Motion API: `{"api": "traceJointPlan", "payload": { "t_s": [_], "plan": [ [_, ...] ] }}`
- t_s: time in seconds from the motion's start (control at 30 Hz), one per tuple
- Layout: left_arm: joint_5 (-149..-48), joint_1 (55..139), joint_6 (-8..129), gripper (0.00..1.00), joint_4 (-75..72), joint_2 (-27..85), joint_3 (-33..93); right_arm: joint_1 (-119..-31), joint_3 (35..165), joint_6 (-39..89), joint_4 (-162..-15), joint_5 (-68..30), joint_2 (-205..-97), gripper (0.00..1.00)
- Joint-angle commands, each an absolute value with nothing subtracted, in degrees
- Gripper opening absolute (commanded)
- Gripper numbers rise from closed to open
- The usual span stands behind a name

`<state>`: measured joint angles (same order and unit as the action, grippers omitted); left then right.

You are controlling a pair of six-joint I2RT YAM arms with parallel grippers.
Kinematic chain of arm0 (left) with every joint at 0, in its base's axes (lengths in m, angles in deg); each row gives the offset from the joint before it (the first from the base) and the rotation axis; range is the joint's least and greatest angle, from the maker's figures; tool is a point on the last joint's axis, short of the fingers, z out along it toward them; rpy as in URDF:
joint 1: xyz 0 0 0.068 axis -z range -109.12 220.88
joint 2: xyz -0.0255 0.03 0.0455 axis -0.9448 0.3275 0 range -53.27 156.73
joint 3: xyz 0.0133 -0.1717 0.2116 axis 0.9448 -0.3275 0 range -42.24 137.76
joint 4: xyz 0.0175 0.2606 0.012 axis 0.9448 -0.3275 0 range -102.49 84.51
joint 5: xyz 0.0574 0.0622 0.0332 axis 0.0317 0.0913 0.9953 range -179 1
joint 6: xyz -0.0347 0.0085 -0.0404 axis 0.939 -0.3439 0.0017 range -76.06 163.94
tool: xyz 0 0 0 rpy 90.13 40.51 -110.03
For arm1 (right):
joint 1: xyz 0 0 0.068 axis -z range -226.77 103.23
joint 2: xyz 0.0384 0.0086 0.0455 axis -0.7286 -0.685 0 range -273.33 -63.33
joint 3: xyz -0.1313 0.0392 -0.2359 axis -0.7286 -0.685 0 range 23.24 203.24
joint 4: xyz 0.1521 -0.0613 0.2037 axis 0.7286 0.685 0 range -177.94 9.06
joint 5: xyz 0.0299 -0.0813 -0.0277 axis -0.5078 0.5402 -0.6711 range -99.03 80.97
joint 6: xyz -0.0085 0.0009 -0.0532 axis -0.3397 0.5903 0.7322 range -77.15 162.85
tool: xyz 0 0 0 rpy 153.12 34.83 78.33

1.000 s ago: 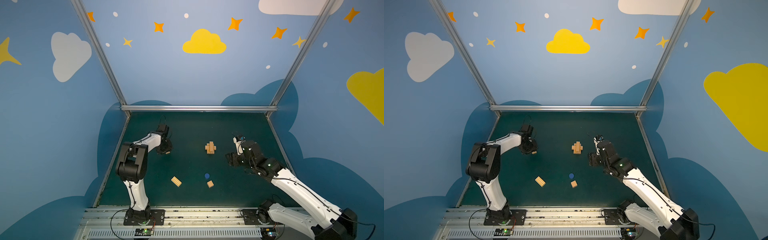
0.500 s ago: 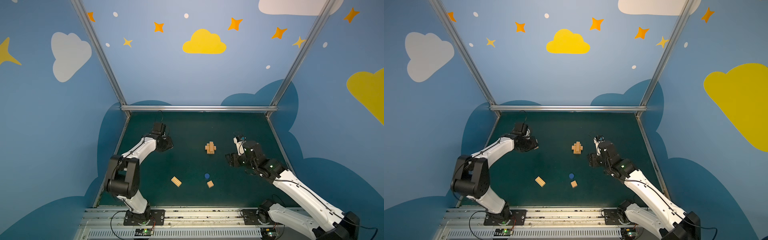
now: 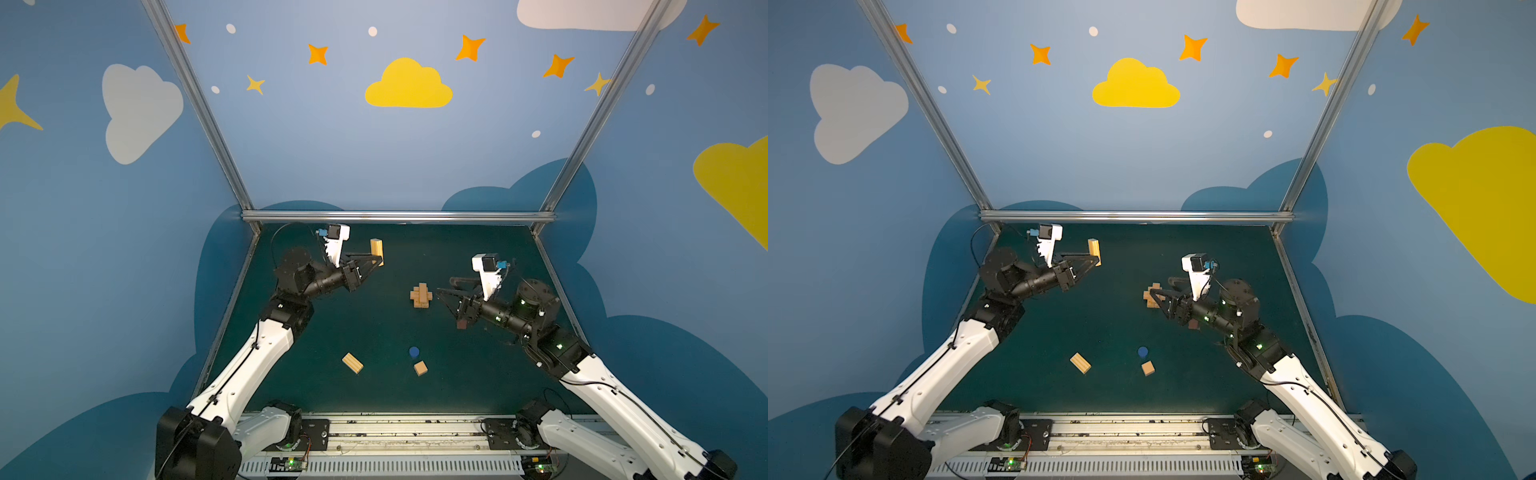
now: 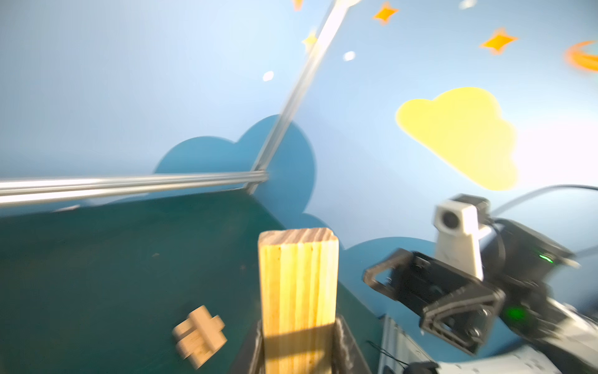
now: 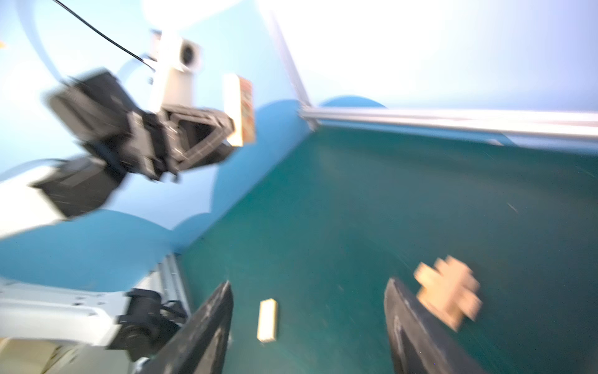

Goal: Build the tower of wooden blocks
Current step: 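Lift the pale block upright with the left gripper while the right gripper rises, then hold the block with the left gripper while the right gripper closes on it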

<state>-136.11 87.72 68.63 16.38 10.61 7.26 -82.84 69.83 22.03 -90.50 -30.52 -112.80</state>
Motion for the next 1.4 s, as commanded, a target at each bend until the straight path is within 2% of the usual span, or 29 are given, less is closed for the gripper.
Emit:
{"api": "traceJointPlan", "payload": {
  "t_s": [0.0,0.1,0.23,0.53,0.77,1.03,1.27,1.37],
  "plan": [
    [-145.41,88.87,72.46,0.04,30.05,7.25,5.87,-82.85,70.32,18.23,-106.64,-42.93,-115.19,0.7],
    [-147.43,91.66,69.46,0.04,28.52,2.77,4.53,-83.78,72.43,15.78,-113.12,-48.38,-118.87,0.7],
    [-148.52,95.56,63.39,0.04,23.63,-2.36,3.56,-87.06,77.91,16.38,-113.4,-52.59,-123.77,0.7],
    [-150.41,96.5,63.51,0.04,24.11,-3.61,3.63,-92.37,83.52,20.73,-111.51,-58.95,-126.08,0.7],
    [-151.81,96.61,65.08,0.04,26.12,-2.94,3.47,-94.13,86.4,25.48,-104.3,-56.56,-126.52,0.66],
    [-153.23,97.57,65.74,0.04,27.3,-2.77,3.16,-95.22,88.64,27.49,-101.84,-55.61,-128.72,0.56],
    [-153.51,97.9,65.47,0.04,27.12,-2.71,3.2,-96.24,89.83,28.5,-101.32,-56.62,-130.04,0.42],
    [-153.6,97.99,65.47,0.04,27.12,-2.73,3.2,-96.51,89.99,29.12,-100.74,-56.19,-130.1,0.4]
  ]
}}
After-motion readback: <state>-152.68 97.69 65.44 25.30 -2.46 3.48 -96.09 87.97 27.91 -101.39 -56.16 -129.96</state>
